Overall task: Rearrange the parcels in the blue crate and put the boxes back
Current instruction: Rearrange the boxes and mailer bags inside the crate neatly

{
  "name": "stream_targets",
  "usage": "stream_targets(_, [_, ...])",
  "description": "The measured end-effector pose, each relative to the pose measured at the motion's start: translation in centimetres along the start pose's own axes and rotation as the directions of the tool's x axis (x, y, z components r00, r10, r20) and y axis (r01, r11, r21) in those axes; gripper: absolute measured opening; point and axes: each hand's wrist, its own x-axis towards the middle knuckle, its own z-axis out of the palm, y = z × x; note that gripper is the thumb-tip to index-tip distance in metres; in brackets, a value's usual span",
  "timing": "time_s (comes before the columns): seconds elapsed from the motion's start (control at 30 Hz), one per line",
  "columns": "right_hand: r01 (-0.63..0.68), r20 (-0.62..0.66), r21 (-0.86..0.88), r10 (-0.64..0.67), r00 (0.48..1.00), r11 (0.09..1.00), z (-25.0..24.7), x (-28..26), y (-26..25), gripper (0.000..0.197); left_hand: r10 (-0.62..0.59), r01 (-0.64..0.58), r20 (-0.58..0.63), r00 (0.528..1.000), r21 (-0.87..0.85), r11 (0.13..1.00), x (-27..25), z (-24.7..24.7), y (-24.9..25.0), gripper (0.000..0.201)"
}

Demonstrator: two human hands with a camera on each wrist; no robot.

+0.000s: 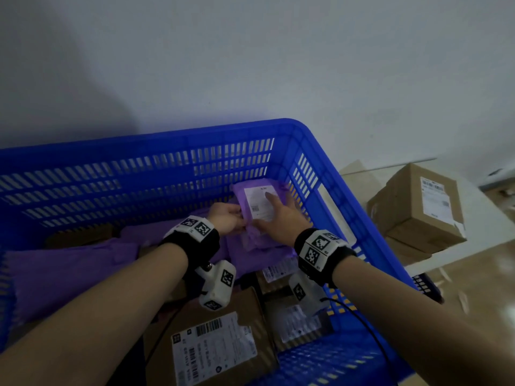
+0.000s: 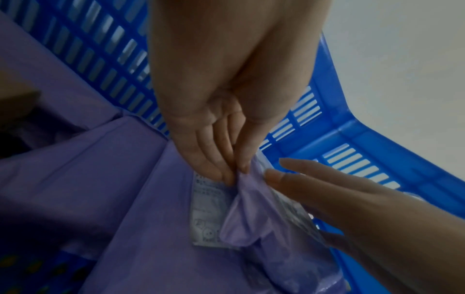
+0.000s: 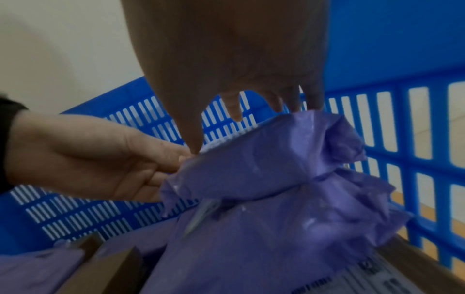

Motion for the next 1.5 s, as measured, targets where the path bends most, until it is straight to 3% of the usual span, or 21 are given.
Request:
stream_targets(0.2, [0.043,0.085,-0.08,-0.036,0.996,0.996,0.6,0.5,0.2,0.082,-0.067,0.067,0.003,0.998,0.069,0.995,-0.3,-1.8,-0.8,0.043])
stream_targets(0.4, [0.046,0.091,-0.164,-0.031,0.995,0.985,0.4,0.8,-0.7,0.081,-0.144,0.148,-0.142,0.979,0.02,0.989,-0.9,-7.3,-3.5,0.036])
stream_targets(0.57, [0.232,0.049,-0.195,-0.227,0.973,0.953,0.7,0.5,-5.1,0.064,-0.277,0.249,-0.189,0.942,-0.159,0.955,-1.3,-11.1,-6.7,0.035])
stream_targets(0.67, [0.384,0.226,-0.11,-0.353,0.908,0.917,2.2,0.5,-8.4,0.054,-0.337,0.295,-0.113,0.935,-0.284,0.912,-1.3,-10.7,-8.0,0.035])
stream_targets(0.8, [0.435,0.498,-0.166,-0.306,0.811,0.885,5.8,1.3,-11.1,0.059,-0.379,0.343,-0.018,0.925,-0.382,0.858,-1.3,-9.2,-8.1,0.027])
stream_targets(0.87, [0.479,0.571,-0.214,-0.289,0.769,0.851,7.5,1.9,-11.3,0.06,-0.36,0.308,-0.078,0.93,-0.37,0.876,-0.7,-9.0,-8.2,0.031])
stream_targets(0.97, [0.544,0.619,-0.288,-0.28,0.734,0.788,9.3,2.8,-10.8,0.06,-0.287,0.216,-0.315,0.905,-0.242,0.946,0.5,-9.9,-8.8,0.029])
stream_targets(1.07, [0.604,0.61,-0.401,-0.291,0.737,0.689,10.7,3.5,-10.5,0.051,-0.08,0.156,-0.427,0.901,0.147,0.977,0.9,-11.3,-10.2,0.028])
stream_targets(1.17, [0.627,0.596,-0.489,-0.292,0.747,0.606,11.6,3.9,-11.1,0.043,0.095,0.075,-0.395,0.914,0.394,0.916,0.5,-12.0,-11.4,0.029])
stream_targets(1.3, [0.598,0.553,-0.526,-0.292,0.781,0.604,12.1,4.2,-11.7,0.036,0.066,0.08,-0.279,0.958,0.48,0.874,0.4,-12.4,-12.4,0.038])
stream_targets(1.5, [0.573,0.542,-0.461,-0.296,0.787,0.678,12.0,4.5,-11.5,0.036,0.038,0.093,-0.25,0.968,0.492,0.865,0.4,-12.5,-12.4,0.041])
